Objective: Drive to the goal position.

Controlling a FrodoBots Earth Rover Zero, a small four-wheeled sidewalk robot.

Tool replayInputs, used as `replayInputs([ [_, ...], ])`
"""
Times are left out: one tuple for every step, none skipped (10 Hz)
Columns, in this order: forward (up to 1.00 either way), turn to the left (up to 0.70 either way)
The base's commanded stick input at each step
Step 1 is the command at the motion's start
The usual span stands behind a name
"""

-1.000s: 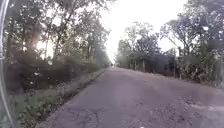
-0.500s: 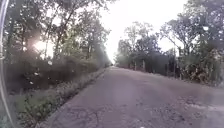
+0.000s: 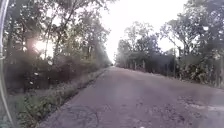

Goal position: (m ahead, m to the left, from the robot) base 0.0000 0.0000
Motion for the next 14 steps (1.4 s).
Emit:
replayInputs([
  [0.10, 0.01],
  [0.10, 0.01],
  [0.10, 0.01],
  [0.10, 0.01],
  [0.10, 0.01],
  [0.10, 0.01],
  [0.10, 0.01],
  [0.10, 0.01],
  [0.10, 0.01],
  [0.10, 0.01],
  [0.10, 0.01],
  [0.10, 0.01],
  [0.10, 0.01],
  [0.10, 0.01],
])
